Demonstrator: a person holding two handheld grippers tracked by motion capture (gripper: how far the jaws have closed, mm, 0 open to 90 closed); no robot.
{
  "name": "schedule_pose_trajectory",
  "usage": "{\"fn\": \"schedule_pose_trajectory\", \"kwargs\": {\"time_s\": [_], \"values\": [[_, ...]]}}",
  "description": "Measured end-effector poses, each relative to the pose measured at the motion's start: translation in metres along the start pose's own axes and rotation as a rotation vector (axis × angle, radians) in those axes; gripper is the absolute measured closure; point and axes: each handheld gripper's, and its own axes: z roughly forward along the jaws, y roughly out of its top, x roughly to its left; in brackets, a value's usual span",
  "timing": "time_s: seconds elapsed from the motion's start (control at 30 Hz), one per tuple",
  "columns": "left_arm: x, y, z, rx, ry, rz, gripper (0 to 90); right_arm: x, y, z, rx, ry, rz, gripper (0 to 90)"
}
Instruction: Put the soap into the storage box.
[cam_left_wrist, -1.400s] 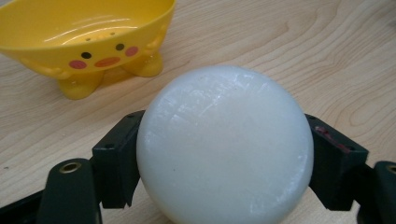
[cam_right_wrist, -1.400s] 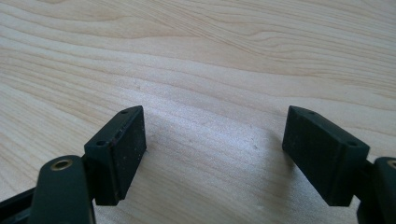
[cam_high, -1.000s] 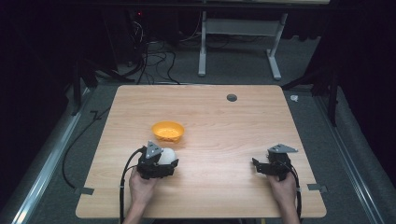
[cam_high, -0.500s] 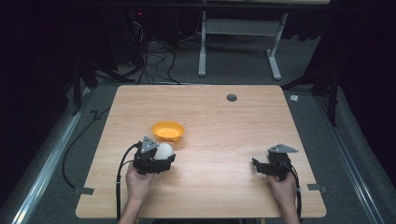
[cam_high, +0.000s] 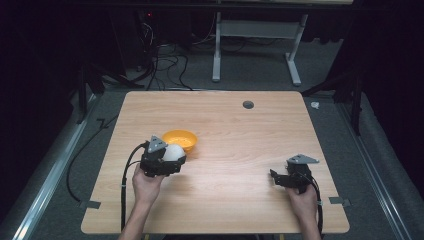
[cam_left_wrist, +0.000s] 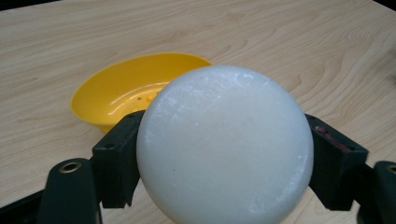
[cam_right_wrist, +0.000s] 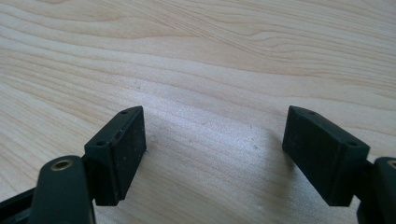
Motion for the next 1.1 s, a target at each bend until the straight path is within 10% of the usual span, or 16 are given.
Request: {"fn": "schedule_pose_trajectory", "kwargs": {"time_s": [1.1], "values": [[0.016,0.046,0.020,0.032,0.003,0.024,24.3,0.000,0.000,0.000,0.000,0.002,-0.002,22.3]]}}
